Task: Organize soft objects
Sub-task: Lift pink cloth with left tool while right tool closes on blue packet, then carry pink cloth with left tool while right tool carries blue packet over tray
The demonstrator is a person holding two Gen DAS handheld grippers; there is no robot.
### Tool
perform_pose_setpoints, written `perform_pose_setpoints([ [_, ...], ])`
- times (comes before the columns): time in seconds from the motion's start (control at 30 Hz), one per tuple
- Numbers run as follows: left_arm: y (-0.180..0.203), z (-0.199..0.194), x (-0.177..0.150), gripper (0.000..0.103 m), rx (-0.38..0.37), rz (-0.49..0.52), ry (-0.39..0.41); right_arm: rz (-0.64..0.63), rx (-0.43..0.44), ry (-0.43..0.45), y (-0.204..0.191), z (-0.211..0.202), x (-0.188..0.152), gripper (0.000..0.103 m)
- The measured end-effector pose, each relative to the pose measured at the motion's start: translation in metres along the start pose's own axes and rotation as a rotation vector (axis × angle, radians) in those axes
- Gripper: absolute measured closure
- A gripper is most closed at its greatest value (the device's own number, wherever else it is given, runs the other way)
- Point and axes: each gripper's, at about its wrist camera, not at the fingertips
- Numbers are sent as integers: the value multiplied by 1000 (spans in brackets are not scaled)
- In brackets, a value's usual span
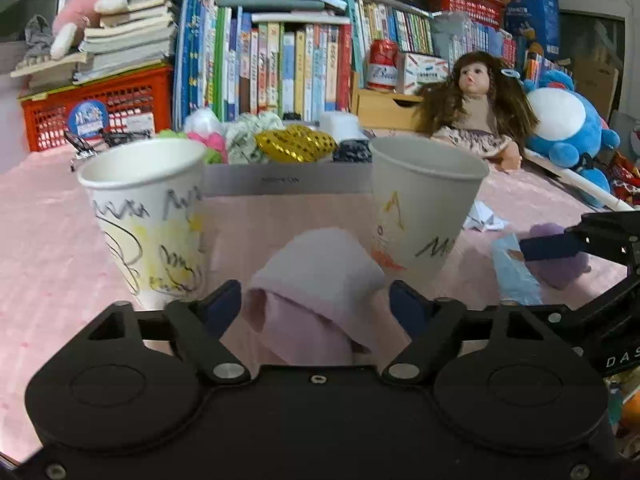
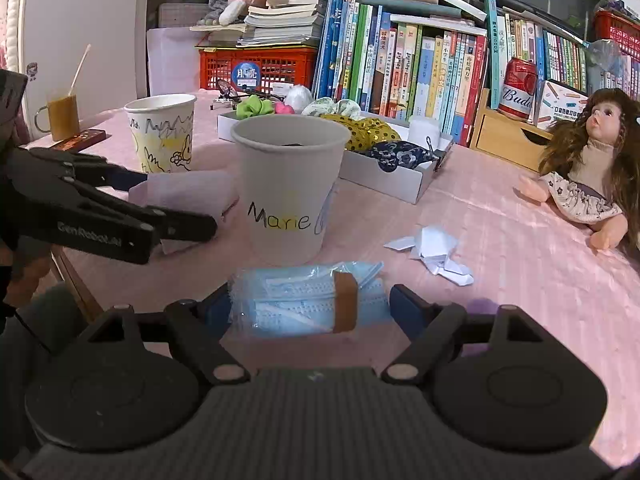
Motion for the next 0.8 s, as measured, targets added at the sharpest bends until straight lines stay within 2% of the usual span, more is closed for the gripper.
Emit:
perform_pose_setpoints([
  [0.03, 1, 2, -1, 40, -4, -4, -10, 0, 0, 1, -1, 0, 0, 18],
  [0.1, 1, 2, -2, 61, 14, -4, -10, 0, 0, 5, -2, -1, 1, 18],
  [0.2, 2, -5, -1, 73, 2, 1, 2, 2, -4, 16, -3, -4, 3, 18],
  [0.37, -2, -22, 6, 78, -10, -14, 27, 10, -21, 45, -3, -14, 8, 18],
  [0.57, -3, -56, 19, 78, -47, -11, 82, 25, -57, 89, 2, -30, 19, 18],
  [0.8, -16, -94, 55, 78, -96, -17, 147, 60, -81, 139, 12, -48, 43, 18],
])
Point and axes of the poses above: each gripper's, at about its wrist camera, not at the fingertips, and z roughly the way its jaws point, y to its right, x to its top, and after that the axes turned 1 degree about y, right-handed
